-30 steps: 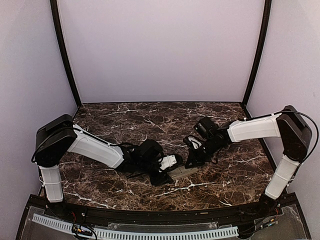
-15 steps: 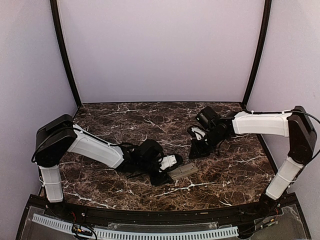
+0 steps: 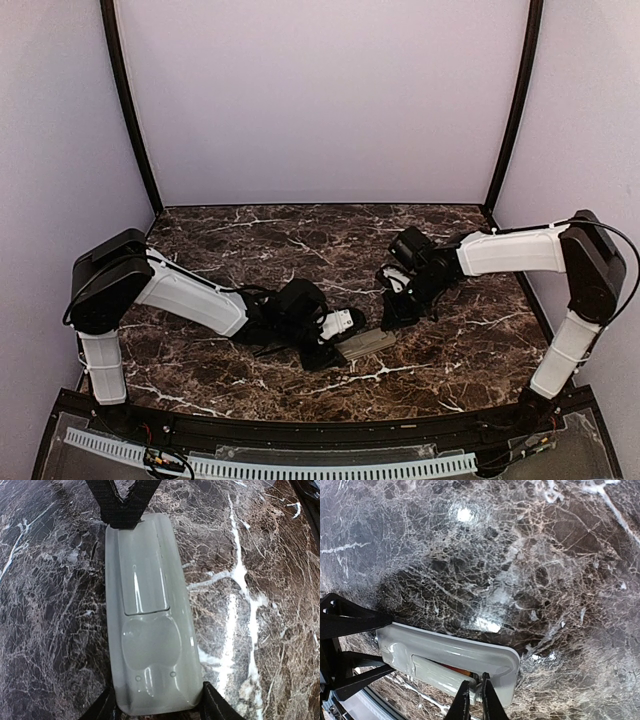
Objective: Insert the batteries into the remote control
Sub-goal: Press the battery cover on the remote control.
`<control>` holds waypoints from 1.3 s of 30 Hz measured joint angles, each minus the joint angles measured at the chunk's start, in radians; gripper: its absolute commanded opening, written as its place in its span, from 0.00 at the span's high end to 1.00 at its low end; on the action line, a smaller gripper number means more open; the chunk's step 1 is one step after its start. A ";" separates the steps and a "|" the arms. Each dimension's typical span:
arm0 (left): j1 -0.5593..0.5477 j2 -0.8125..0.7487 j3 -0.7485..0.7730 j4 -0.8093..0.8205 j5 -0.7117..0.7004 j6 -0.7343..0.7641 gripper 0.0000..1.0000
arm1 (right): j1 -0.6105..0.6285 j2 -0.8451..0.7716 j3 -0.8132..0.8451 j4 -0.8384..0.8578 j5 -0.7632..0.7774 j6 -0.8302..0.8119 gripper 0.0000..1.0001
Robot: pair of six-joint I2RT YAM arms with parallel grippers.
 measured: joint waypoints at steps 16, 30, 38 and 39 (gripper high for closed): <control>0.000 0.000 0.000 0.000 -0.001 -0.001 0.55 | 0.003 0.001 -0.032 0.037 0.004 0.032 0.97; 0.000 0.000 0.000 0.001 -0.002 -0.006 0.55 | 0.048 -0.031 -0.050 0.043 0.121 0.049 0.82; 0.000 0.002 0.003 0.000 -0.003 -0.007 0.55 | 0.052 -0.031 0.008 -0.068 0.182 0.026 0.76; 0.000 0.002 0.003 0.000 -0.003 -0.007 0.55 | 0.052 -0.031 0.021 -0.077 0.181 0.023 0.76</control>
